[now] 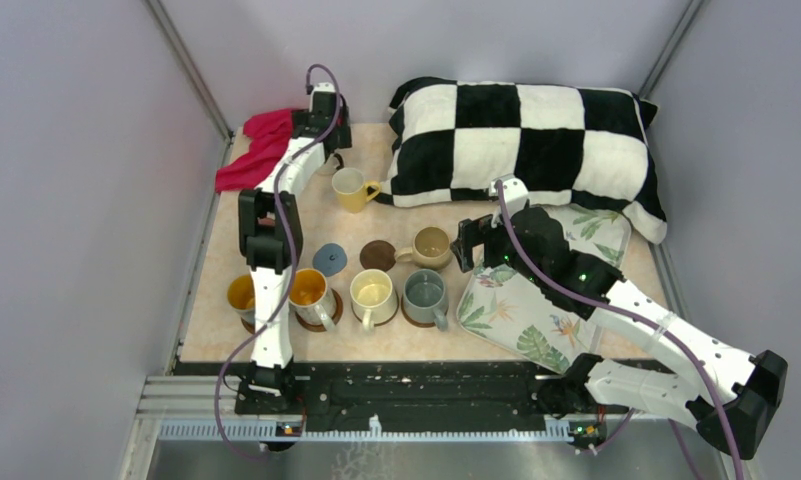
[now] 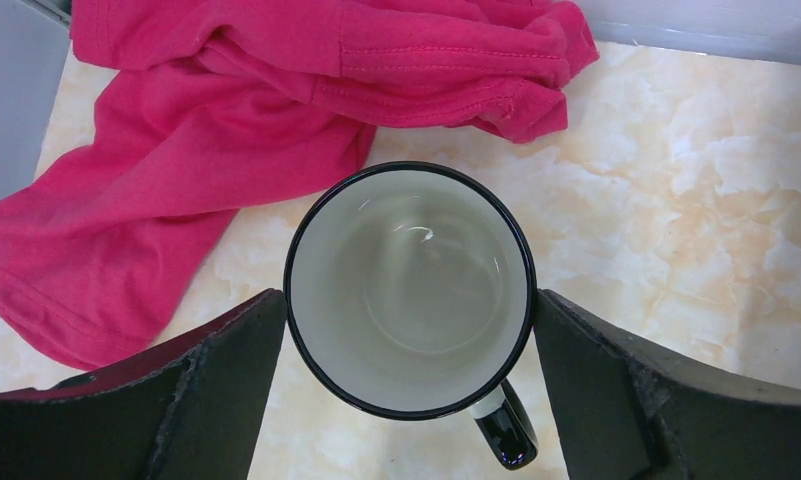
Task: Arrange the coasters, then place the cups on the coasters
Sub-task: Move the cup to the center of the board.
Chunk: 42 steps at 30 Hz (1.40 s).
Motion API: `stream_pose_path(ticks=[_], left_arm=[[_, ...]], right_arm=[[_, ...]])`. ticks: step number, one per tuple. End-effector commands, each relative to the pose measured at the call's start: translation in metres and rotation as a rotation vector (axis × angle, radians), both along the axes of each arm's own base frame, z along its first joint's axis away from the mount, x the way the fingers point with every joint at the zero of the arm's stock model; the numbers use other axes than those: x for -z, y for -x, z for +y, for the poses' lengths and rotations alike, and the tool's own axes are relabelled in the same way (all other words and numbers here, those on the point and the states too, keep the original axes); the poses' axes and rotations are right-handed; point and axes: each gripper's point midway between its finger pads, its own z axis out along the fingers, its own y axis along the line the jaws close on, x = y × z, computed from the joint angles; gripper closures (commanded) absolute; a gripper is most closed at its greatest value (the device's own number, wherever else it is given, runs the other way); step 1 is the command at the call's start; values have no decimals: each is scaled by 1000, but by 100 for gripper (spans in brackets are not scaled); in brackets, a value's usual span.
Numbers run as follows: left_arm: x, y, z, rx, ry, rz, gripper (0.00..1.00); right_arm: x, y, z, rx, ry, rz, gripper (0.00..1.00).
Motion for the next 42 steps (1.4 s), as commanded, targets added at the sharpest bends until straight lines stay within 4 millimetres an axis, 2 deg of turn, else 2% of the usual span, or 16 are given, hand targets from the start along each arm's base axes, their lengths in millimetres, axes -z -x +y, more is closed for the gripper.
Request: stream_pose_path(ticks=[1, 8, 16, 23, 29, 34, 42], left_arm=[[-39, -5, 7, -28, 10, -80, 1], [-54, -6, 15, -48, 20, -117, 1], [-86, -3, 20, -43, -13, -230, 1], [-91, 5, 22, -63, 1, -230, 1], [-75, 28, 10, -137, 123, -173, 1], [-52, 44, 3, -201, 180, -115, 1], [-32, 48, -8, -215, 247, -85, 1]], right_arm=[[-19, -5, 3, -7, -36, -48, 1], [-21, -4, 2, -7, -38, -52, 1], [-21, -4, 2, -7, -37, -53, 1], [-22, -4, 2, -7, -40, -54, 1], [-20, -5, 4, -14, -41, -50, 1], [-21, -4, 5, -18, -49, -51, 1], [-24, -2, 3, -14, -59, -59, 1]])
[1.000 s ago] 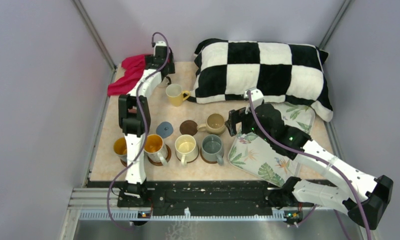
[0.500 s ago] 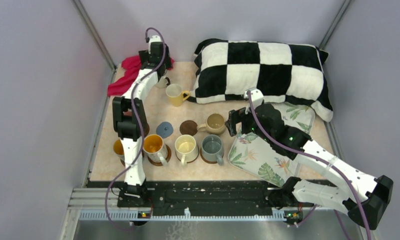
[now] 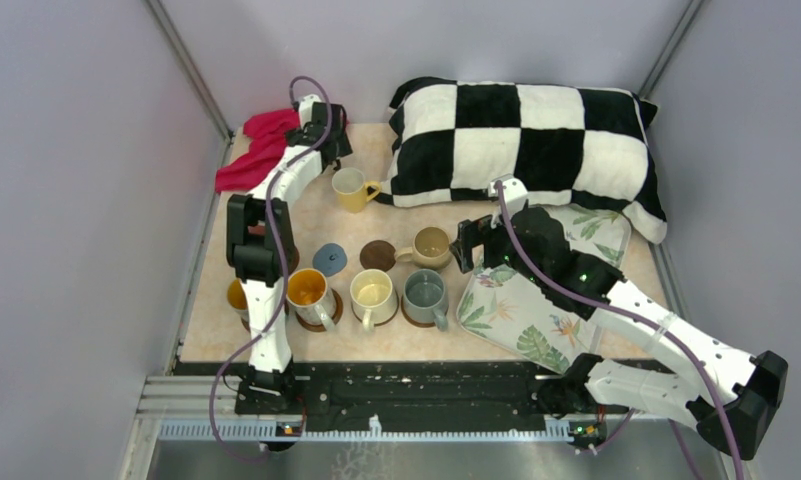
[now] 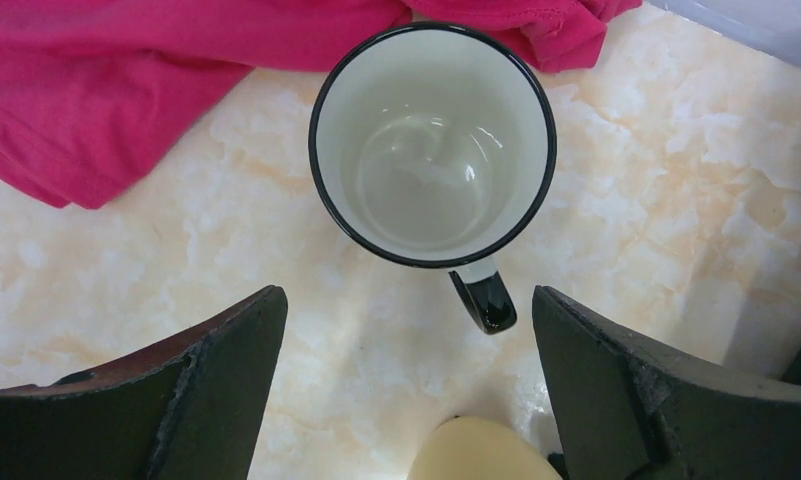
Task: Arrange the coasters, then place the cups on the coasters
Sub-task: Move the cup to the center of the board.
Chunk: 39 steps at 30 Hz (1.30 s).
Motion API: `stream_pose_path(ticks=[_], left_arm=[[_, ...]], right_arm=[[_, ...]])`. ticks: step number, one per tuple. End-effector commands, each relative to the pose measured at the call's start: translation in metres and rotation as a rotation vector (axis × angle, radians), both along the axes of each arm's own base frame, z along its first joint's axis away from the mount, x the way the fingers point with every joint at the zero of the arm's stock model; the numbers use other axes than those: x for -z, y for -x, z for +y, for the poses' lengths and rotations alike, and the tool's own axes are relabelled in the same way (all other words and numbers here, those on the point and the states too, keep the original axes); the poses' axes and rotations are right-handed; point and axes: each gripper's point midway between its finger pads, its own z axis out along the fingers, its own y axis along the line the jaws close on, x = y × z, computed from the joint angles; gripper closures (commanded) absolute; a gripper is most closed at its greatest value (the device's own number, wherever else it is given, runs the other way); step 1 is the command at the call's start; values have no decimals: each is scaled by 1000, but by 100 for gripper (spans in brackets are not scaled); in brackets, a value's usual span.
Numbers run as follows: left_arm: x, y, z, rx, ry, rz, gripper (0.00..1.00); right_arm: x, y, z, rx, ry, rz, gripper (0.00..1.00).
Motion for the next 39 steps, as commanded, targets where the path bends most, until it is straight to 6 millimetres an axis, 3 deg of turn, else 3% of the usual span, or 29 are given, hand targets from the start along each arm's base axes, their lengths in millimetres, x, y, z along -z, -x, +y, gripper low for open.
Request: stream_pose_path(ticks=[1, 14, 28, 33, 39], left_arm=[[-24, 1, -4, -39, 69, -57, 1], [3, 2, -4, -43, 87, -7, 1], [6, 10, 26, -70, 55, 17, 5], [0, 10, 25, -42, 51, 6, 5], [-26, 5, 8, 29, 121, -72, 4]], right_arm=[[-24, -4, 0, 7, -59, -58, 1], [-25, -3, -1, 5, -66, -62, 1], [-25, -3, 0, 4, -66, -63, 1], [-24, -4, 1, 2, -68, -61, 1], [-22, -4, 3, 0, -63, -56, 1]])
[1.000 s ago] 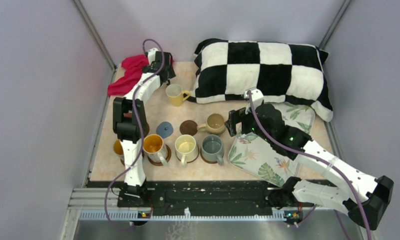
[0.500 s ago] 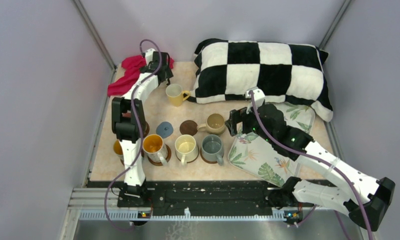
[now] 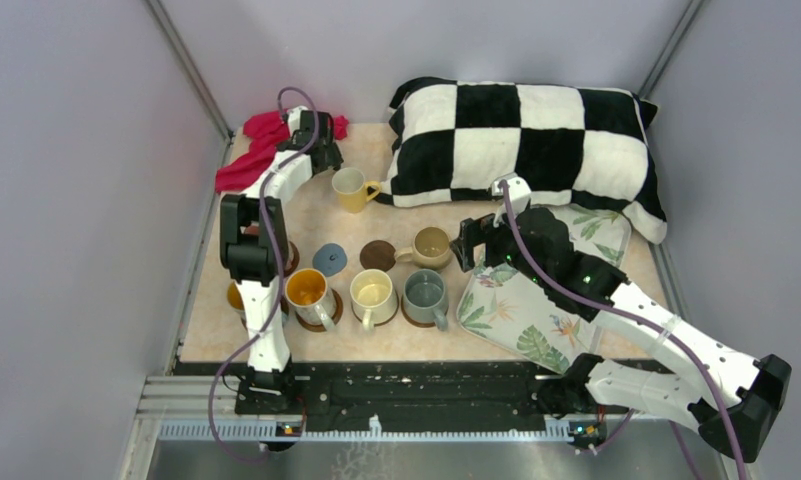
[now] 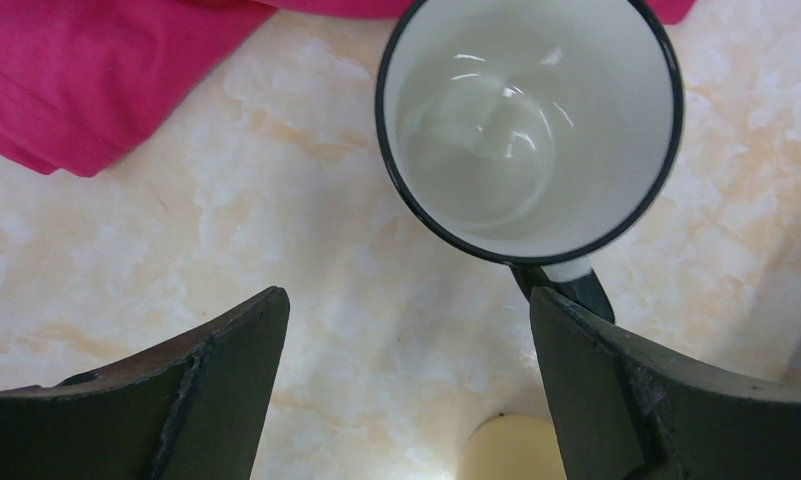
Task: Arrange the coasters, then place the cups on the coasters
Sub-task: Move the cup to the center of the board.
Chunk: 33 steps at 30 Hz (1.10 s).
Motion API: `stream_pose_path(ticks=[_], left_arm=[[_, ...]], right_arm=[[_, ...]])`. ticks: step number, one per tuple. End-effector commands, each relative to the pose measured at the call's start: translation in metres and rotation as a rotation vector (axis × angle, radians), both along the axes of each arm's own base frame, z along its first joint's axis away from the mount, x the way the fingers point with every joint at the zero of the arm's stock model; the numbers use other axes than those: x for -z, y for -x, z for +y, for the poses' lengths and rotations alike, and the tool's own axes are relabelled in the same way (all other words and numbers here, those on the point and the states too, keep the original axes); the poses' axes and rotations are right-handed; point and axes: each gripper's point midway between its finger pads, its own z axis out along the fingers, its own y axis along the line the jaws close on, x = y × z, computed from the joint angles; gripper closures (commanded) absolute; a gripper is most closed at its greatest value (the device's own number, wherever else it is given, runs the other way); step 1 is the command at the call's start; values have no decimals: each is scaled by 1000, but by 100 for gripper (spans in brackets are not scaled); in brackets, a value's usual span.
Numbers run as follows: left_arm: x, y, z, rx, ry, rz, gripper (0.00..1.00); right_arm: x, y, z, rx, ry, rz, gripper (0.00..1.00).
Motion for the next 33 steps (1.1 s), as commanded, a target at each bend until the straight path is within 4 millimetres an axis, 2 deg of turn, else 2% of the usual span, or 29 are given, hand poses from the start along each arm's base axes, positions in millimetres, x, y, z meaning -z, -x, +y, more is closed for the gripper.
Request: stream_pose_path(ticks=[1, 5, 8, 13, 17, 25, 33], left_arm=[[-63, -10, -14, 54, 64, -166, 4], [-73, -11, -16, 50, 75, -189, 4], [-71, -11, -17, 49, 78, -184, 4], [-59, -19, -24, 76, 88, -166, 3], [-43, -26, -28, 74, 82, -127, 3], [-14, -22, -24, 38, 69, -68, 3], [-11, -16, -9, 19, 14, -57, 5]], right_arm=[[-13, -5, 2, 3, -36, -33, 1], [-11, -5, 2, 3, -32, -30, 1], [-11, -5, 3, 1, -32, -28, 1], [-9, -6, 4, -1, -27, -25, 1], [-11, -6, 3, 2, -26, -26, 1], [-4, -6, 9, -21, -16, -4, 1], [-3, -7, 8, -11, -12, -4, 1]])
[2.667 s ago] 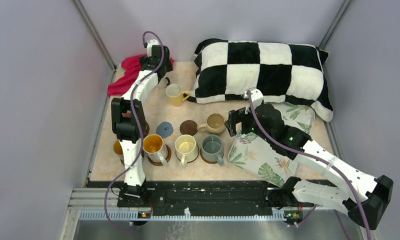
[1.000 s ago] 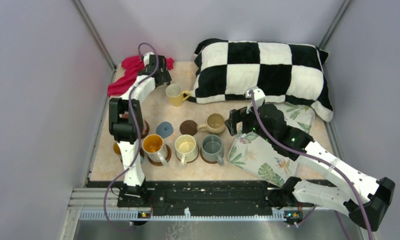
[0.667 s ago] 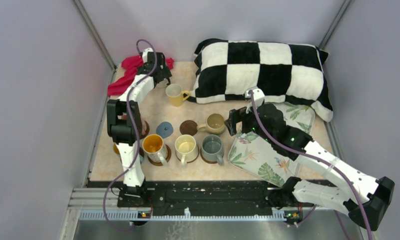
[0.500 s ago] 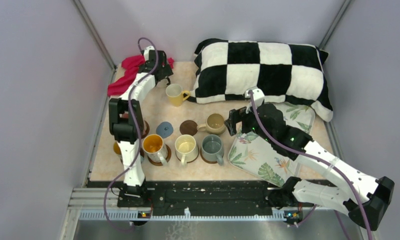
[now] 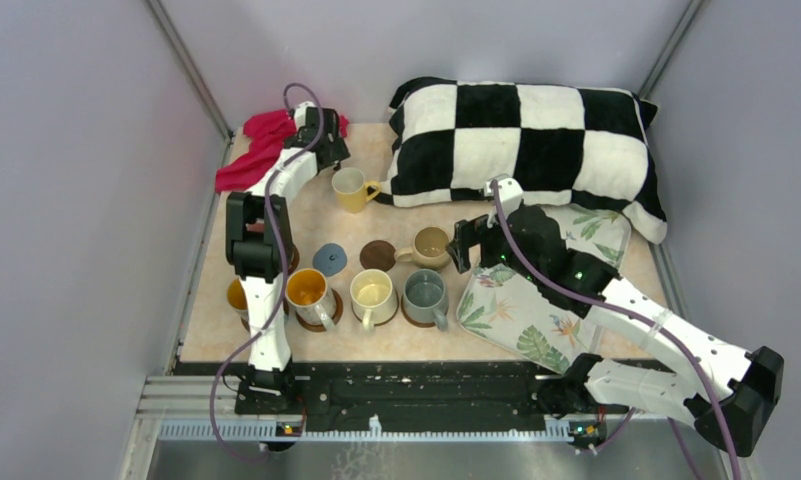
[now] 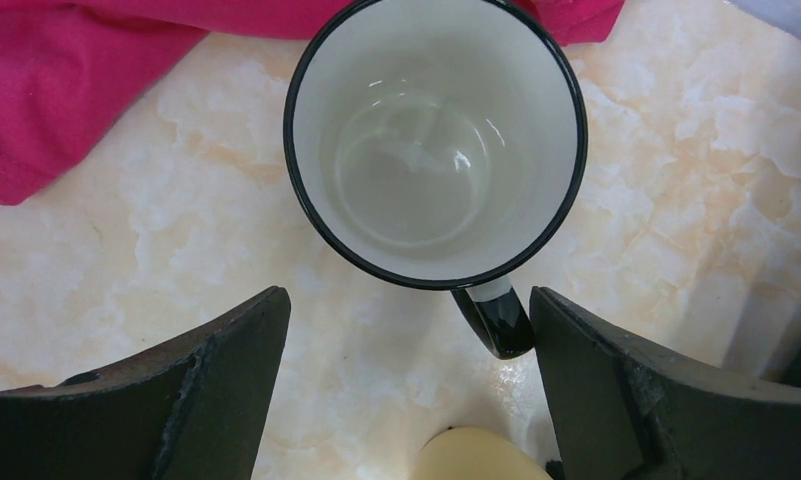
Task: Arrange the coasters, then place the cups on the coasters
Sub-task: Move the cup to the center of the board, then pick up the cup at the center of the board.
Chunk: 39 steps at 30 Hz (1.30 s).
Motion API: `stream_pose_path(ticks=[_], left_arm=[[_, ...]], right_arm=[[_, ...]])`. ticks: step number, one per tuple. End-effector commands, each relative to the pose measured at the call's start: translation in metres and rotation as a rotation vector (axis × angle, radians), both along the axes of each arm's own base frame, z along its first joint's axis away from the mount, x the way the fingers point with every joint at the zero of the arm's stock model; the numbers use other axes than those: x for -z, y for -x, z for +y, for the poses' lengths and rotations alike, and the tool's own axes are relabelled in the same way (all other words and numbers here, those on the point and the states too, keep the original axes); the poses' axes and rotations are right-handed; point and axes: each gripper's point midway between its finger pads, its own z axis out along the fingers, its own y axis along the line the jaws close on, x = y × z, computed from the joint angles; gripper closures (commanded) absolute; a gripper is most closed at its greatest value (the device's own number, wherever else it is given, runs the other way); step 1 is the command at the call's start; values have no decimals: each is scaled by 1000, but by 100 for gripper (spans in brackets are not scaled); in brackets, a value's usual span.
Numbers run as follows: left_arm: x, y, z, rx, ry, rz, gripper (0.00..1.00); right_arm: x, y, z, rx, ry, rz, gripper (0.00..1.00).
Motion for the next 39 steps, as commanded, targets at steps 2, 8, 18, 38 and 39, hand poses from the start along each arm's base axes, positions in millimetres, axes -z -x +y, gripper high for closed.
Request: stream_pose_path(ticks=[2, 8, 18, 38, 39], left_arm=[[-7, 4, 15, -25, -40, -15, 6], [-10, 11, 27, -47, -63, -9, 12], [-14, 17, 36, -31, -81, -7, 18], [-11, 4, 20, 112, -70, -38, 32], [-12, 3, 18, 125, -69, -41, 33]], right_arm=[[-14, -6, 2, 7, -32, -34, 1], [-14, -5, 1, 7, -34, -36, 1], [-16, -4, 1, 6, -43, -41, 1], [-21, -3, -3, 16, -50, -54, 1], [-21, -3, -3, 15, -50, -54, 1]])
